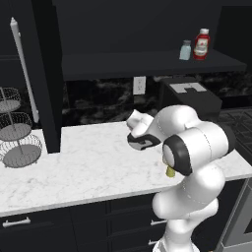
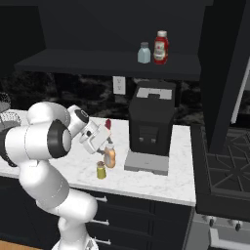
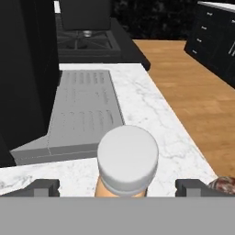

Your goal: Put the shaker and condiment bottle from the counter next to their counterparts in the cabinet.

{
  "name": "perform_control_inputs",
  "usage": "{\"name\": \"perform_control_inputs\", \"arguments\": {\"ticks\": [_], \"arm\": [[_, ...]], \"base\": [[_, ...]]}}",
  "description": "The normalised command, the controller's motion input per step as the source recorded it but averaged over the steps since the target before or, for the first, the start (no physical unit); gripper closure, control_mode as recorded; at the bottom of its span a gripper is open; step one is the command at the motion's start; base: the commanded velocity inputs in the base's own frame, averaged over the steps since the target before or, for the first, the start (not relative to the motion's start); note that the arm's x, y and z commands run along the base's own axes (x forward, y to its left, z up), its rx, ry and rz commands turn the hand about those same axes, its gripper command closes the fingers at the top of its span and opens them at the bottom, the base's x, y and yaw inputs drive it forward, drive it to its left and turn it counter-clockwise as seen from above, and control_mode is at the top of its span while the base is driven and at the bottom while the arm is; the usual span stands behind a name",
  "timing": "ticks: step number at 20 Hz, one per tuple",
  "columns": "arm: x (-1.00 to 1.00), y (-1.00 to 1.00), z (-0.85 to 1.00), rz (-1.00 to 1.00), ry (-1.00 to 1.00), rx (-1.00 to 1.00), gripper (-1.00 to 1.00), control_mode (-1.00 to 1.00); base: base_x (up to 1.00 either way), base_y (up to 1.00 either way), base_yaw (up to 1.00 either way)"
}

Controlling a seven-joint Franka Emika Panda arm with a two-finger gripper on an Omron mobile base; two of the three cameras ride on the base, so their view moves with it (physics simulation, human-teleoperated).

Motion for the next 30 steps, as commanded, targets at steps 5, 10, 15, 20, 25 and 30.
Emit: {"name": "perform_control_inputs", "arguments": {"ticks": [5, 10, 15, 20, 25, 30], "arm": [[0.01, 0.0, -0.16, -0.05, 0.0, 0.0, -1.0, -1.0], [0.0, 0.0, -0.13, -0.04, 0.0, 0.0, 1.0, -1.0], [0.0, 0.0, 0.0, -0.01, 0.0, 0.0, 1.0, -1.0], [-0.15, 0.24, 0.27, 0.07, -0.05, 0.0, 1.0, -1.0], [-0.08, 0.5, 0.4, 0.12, -0.14, 0.0, 1.0, -1.0], [-0.09, 0.07, 0.31, 0.22, -0.21, -0.01, 1.0, -1.0]], "base": [[0.0, 0.0, 0.0], [0.0, 0.0, 0.0], [0.0, 0.0, 0.0], [0.0, 0.0, 0.0], [0.0, 0.0, 0.0], [0.0, 0.0, 0.0]]}}
